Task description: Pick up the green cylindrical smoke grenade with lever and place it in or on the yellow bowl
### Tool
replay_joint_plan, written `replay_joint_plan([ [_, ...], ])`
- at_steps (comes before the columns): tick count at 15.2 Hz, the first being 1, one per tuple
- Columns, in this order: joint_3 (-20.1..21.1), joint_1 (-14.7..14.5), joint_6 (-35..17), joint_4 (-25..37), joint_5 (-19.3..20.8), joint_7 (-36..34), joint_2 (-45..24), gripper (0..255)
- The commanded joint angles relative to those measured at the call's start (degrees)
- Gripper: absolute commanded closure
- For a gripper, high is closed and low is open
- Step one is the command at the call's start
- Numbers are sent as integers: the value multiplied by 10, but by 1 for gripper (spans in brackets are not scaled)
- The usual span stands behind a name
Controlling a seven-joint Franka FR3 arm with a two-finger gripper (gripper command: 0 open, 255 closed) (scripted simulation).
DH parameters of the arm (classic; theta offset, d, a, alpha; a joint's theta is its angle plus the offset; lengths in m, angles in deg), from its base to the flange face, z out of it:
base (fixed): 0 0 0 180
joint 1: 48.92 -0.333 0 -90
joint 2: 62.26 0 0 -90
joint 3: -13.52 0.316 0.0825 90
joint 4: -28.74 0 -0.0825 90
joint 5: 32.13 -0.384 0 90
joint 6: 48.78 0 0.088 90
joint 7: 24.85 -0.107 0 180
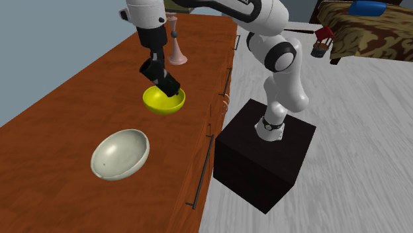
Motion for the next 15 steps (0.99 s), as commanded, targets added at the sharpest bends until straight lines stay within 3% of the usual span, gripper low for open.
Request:
replay_joint_plan([
  [1, -7, 26, 22, 53, -9, 26, -31, 255],
  [2, -9, 42, 35, 85, -14, 39, -50, 255],
  [3, -10, 71, 77, 180, -27, 54, -104, 255],
  [4, -11, 56, 28, 80, -16, 56, -52, 255],
  [6, -14, 45, -17, -5, -7, 56, -12, 255],
  [15, -13, 25, -135, -201, 11, 53, 67, 255],
])
